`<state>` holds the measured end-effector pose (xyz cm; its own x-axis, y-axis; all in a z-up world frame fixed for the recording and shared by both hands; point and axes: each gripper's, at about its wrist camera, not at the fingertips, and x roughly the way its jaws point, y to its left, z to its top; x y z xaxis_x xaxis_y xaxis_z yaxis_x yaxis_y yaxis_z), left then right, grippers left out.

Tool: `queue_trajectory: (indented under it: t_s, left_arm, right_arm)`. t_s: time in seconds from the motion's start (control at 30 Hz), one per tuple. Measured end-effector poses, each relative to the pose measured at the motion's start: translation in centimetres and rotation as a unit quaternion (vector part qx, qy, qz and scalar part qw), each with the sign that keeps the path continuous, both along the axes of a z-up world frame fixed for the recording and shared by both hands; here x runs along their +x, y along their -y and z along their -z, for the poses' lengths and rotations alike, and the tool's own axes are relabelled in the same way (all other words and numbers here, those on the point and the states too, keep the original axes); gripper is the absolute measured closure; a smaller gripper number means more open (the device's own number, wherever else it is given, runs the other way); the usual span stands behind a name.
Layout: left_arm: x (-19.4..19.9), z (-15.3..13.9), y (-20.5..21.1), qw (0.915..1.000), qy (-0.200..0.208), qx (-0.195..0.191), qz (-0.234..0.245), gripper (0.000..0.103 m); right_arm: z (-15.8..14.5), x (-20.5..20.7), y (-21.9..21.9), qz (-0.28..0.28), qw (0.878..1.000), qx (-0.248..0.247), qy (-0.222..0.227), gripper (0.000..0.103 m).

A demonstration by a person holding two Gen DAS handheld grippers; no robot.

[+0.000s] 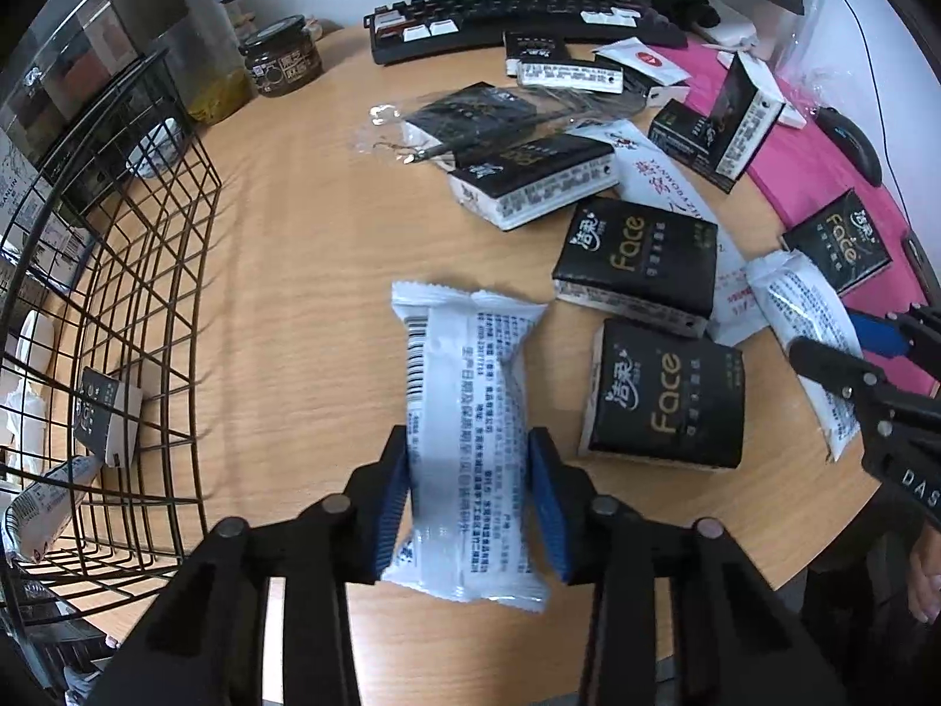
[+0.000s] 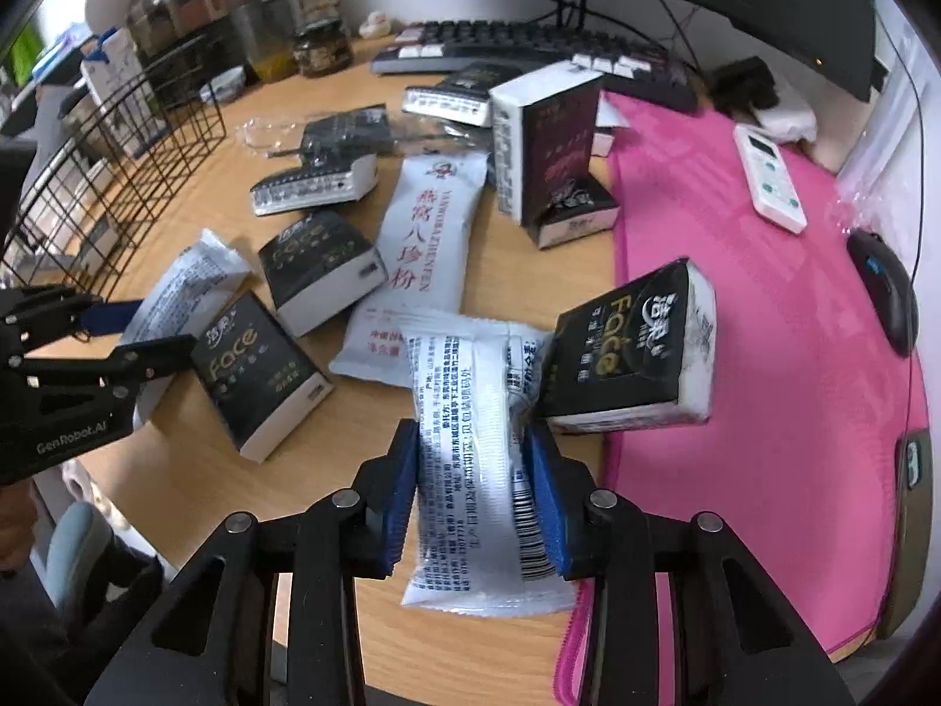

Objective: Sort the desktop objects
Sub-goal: 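Grasp a white snack bar with the right gripper while the left grasps another, then carry both snack bars over the wire basket and release them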

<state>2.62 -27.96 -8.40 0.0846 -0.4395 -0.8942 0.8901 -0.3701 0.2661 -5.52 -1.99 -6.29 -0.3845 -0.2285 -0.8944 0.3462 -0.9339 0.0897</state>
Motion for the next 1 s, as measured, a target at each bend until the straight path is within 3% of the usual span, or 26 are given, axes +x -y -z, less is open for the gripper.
queue_trajectory:
  t_s: [0.27, 0.47, 0.6, 0.83, 1.0]
  left_arm:
    - [0.4, -2.2, -0.9, 0.9997, -0.006, -0.022, 0.003, 0.06]
    - [1.3, -6.1, -2.4, 0.9986, -0.023, -0.042, 0.02, 0.06]
    - [2.7, -9.9, -3.3, 0.9962, -0.043, -0.073, 0.018, 0.06]
    - [10.4, -16.4, -3.7, 0.9854, -0.066, -0.145, -0.06, 0.06]
    - [17.2, -17.8, -2.2, 0.9753, -0.052, -0.16, -0.144, 0.06]
  right_arm:
    - [-1.3, 0.5, 0.0, -0.001, 1.0, -0.012, -0.003, 0.068]
    - [-5.1, 0.8, 1.1, -0.013, 0.999, -0.027, -0.038, 0.068]
    - [-8.6, 1.0, 4.0, -0.047, 0.995, -0.042, -0.071, 0.068]
    - [-14.6, 1.4, 13.7, -0.143, 0.979, -0.089, -0.112, 0.068]
    - [-15.8, 1.5, 22.1, -0.207, 0.967, -0.112, -0.1, 0.068]
